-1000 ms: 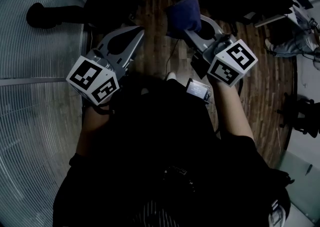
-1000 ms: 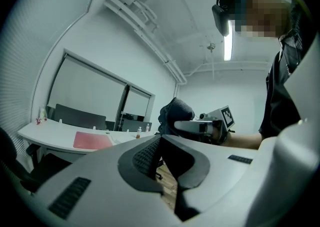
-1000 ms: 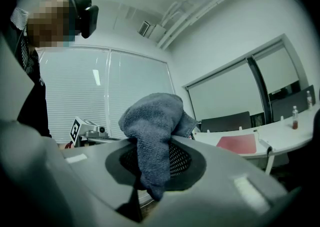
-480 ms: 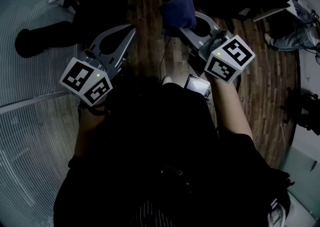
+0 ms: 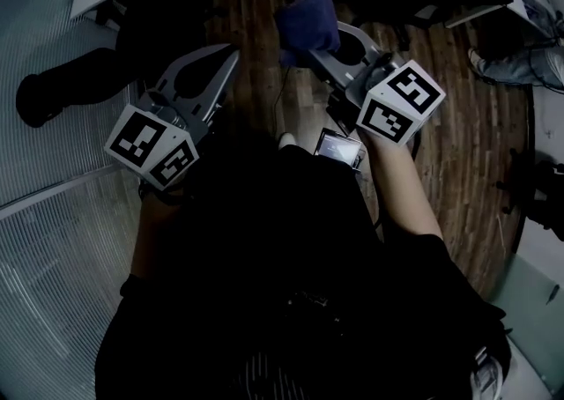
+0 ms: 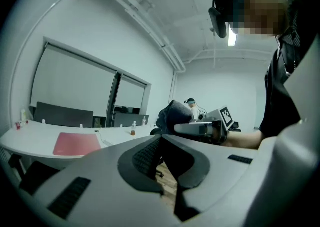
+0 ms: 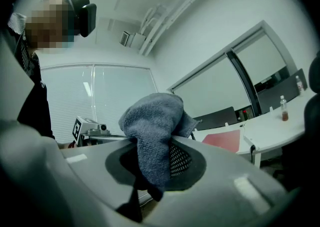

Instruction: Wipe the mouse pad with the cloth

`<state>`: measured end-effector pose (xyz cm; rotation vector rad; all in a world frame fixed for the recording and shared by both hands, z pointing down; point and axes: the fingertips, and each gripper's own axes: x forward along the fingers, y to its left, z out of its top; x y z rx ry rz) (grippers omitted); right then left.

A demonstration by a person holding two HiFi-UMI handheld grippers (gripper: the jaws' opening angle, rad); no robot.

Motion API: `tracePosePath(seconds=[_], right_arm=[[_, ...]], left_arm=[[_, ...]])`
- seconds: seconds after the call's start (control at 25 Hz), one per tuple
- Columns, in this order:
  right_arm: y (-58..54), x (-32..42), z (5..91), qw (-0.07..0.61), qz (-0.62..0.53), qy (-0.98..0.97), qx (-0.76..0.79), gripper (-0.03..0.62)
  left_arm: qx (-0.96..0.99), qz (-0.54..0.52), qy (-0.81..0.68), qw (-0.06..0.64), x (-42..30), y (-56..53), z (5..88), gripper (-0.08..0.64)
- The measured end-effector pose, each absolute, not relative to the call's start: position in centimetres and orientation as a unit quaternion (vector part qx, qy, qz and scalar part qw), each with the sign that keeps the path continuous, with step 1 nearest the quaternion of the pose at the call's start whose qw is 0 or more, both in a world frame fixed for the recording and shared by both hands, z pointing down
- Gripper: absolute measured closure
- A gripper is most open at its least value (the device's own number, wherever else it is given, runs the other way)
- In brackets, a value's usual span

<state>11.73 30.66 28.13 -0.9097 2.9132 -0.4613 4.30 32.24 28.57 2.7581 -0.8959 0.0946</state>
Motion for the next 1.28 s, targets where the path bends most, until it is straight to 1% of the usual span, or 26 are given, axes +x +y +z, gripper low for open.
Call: tracePosePath(seconds=[0.2,0.36,0.52,0.72,0.84,1.12,1.28], right_arm=[[28.8,13.1,29.7,0.041,-0.170,0.935,-0.308,0.526],[27.3,13.1,29.1,0.051,-0.164,0.933,-0.315,0.526],[26.2,13.8,28.9,0.036,-0.155,0.934,-0.318,0.526],[24.8,16.1,28.0,0.022,-0.142,0.919,-0.366,0.526],[22.7,16.6,27.2,0.017,-0.136,0.910,-0.392,0.526],[18.4,15.6,26.5,0.017,-0.134,0.886,-0.444,0.526],[14.4,12.6,27.1,0.003,-0.141,0.876,-0.462,0.526]], left_arm=[[0.938,0.040,-0.320,0.129,3.8,30.9,29.4,0.552],[0.939,0.038,-0.316,0.132,3.6,28.7,29.1,0.552],[0.951,0.033,-0.280,0.126,5.2,26.2,28.9,0.552],[0.973,0.014,-0.203,0.107,9.1,22.7,27.2,0.552],[0.980,0.007,-0.171,0.100,10.0,20.1,26.4,0.552],[0.986,-0.001,-0.125,0.111,8.7,15.4,26.8,0.552],[0.987,-0.007,-0.105,0.120,6.0,11.0,27.3,0.552]])
